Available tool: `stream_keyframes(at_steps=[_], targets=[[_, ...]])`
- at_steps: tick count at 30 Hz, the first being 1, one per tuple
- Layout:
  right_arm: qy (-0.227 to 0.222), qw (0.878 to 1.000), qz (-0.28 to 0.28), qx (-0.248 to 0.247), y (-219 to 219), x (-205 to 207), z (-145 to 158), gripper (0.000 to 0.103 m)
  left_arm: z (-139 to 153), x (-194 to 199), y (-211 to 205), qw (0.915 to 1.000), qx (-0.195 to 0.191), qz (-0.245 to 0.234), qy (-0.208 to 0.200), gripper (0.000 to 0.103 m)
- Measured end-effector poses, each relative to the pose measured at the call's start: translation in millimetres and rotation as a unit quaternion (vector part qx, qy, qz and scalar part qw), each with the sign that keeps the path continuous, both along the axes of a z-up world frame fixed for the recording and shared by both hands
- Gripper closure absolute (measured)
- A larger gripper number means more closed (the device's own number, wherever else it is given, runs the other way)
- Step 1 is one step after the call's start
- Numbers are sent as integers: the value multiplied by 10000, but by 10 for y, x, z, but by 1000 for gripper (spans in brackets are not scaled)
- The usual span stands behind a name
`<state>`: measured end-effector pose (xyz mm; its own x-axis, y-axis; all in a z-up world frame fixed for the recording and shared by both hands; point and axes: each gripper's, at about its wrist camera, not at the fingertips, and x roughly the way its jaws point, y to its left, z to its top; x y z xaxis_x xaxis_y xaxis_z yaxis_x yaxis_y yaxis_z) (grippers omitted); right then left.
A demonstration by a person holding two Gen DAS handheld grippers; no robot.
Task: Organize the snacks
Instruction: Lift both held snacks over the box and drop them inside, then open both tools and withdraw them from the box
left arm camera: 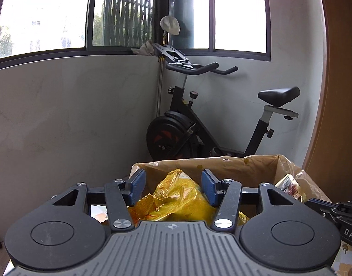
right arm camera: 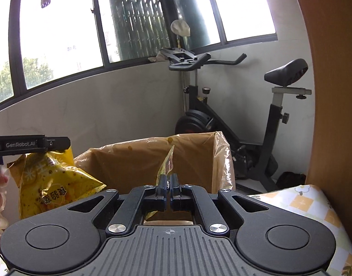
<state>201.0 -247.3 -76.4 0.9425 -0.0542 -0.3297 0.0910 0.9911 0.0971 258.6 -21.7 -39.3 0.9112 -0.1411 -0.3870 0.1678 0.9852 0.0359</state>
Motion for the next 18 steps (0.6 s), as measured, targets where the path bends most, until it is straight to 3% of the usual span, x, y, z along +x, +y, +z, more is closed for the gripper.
stream_keyframes(at_steps=[4, 6, 8, 13, 18], targets=[[104, 9999, 22, 64, -6, 26, -26, 98, 87, 78, 143, 9992, -332, -64, 232, 40], [91, 9999, 15, 46, -11, -1, -31, 91, 119, 67, 237, 9979, -589, -104, 238, 26], [81, 10000, -11, 47, -31, -7, -5, 86, 139, 17, 285, 9980, -605, -88, 144, 24], [3, 9996, 8, 277, -65, -91, 28, 86, 184, -92, 403, 9982, -588, -88, 89, 24], [26, 9987, 368, 357, 29, -118, 84, 84, 104, -61, 410, 9989, -449, 19, 118, 24]])
